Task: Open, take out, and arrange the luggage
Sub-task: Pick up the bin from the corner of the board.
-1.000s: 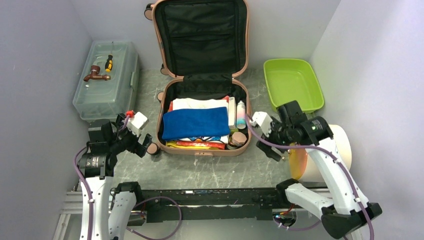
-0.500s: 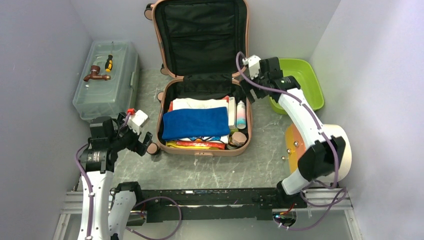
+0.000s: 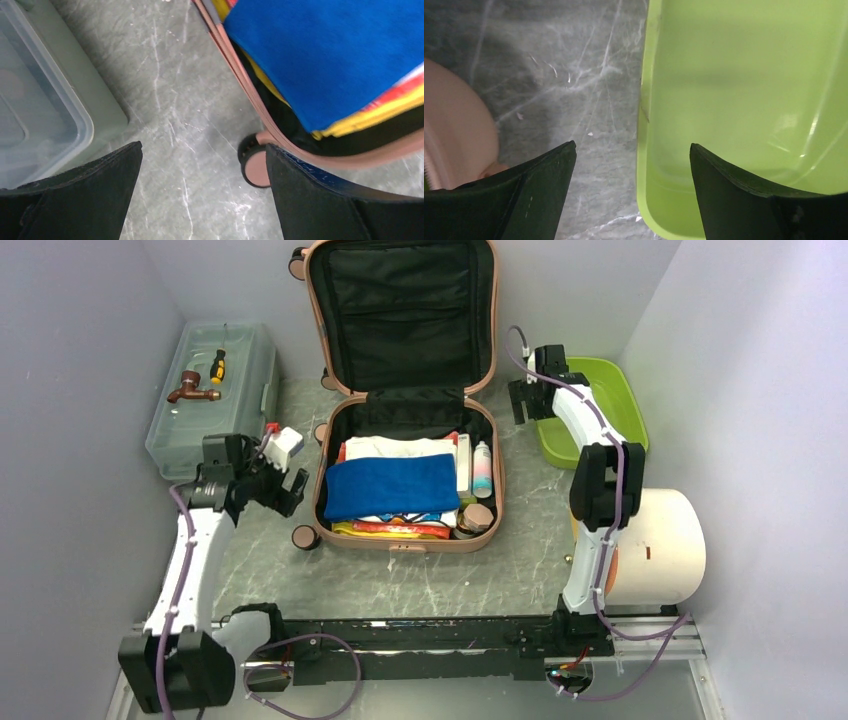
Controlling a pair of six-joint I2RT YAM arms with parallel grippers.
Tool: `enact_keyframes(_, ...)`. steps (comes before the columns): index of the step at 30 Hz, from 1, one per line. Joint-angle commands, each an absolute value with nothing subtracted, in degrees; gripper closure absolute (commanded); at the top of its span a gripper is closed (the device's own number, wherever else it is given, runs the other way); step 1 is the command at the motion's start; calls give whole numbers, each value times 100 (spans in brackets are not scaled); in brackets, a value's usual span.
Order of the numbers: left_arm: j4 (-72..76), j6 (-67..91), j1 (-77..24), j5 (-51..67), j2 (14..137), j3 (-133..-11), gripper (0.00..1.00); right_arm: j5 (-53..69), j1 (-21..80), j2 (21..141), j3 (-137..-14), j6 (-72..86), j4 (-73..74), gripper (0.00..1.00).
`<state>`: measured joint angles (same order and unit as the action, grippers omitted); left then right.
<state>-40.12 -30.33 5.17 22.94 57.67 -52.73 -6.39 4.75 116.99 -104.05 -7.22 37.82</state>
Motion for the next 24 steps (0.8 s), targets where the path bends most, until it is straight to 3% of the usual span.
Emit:
enact_keyframes(1,-3084,-2692,184,1452,6367,-5574,1,-412,488,11916,-10681,-624,4076,16)
enact_keyframes(9,-2428,-2432,-449,695,7456,-5824,1,-366,365,12224,-10569,-848,4011,32)
enact_keyframes(14,-2162,-2349,-492,308,7958,-6026,1,-221,320,12406,-10604,-1070,4085,55)
enact_keyframes(18,-2010,-2167,-492,203,8255,-6256,1,-112,320,12326,-10577,-1279,4130,91)
enact_keyframes(21,-2093,-2015,-493,214,8364,-6532,1,-88,317,12009,-10321,-1410,3996,100)
enact_keyframes(24,-2081,-1922,-492,136,8193,-6699,1,-86,323,11651,-10009,-1533,3784,100)
